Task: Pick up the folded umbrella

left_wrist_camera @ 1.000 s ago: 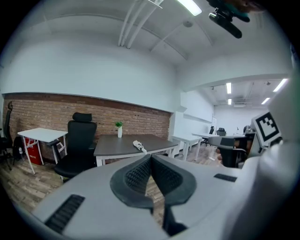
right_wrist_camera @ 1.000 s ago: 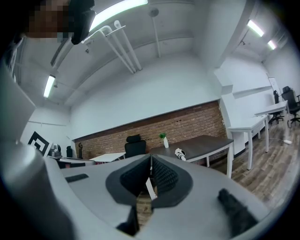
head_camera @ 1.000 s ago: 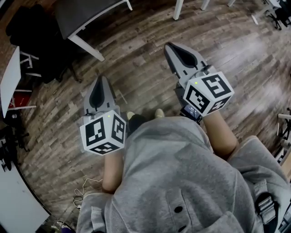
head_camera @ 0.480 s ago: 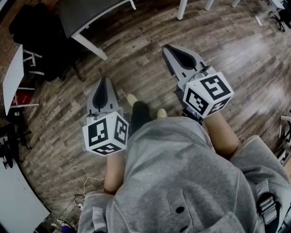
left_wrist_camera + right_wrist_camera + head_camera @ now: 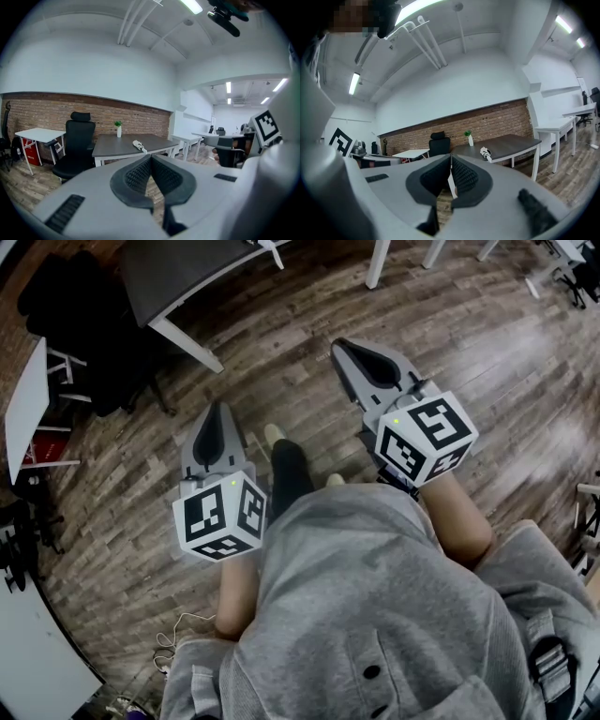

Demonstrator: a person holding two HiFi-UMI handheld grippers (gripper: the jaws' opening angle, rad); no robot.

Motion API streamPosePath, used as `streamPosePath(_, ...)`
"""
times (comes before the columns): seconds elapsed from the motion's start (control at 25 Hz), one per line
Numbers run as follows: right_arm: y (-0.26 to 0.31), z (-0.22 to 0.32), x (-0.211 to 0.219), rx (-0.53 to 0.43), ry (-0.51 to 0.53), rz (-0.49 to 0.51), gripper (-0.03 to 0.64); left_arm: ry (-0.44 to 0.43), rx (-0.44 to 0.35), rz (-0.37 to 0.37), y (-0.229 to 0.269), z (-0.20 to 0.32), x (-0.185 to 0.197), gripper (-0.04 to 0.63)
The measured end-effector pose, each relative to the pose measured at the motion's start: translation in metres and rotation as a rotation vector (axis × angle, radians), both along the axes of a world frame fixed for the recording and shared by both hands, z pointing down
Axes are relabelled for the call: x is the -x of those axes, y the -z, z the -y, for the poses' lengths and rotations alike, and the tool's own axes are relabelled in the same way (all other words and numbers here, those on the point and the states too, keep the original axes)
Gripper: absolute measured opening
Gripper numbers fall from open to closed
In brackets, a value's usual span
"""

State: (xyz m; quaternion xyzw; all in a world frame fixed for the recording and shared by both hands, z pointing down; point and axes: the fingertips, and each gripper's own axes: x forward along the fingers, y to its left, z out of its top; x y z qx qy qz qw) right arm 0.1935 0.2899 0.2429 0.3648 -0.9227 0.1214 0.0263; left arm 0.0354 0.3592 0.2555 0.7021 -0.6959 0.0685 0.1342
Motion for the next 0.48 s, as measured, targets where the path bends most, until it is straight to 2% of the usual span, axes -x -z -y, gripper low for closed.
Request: streamPosePath(0.48,-0.012,0.072,0.041,0.041,0.003,-0.008,0.025,-0.021,0.035,-0.019,-0.013,0.077,0.035,0.014)
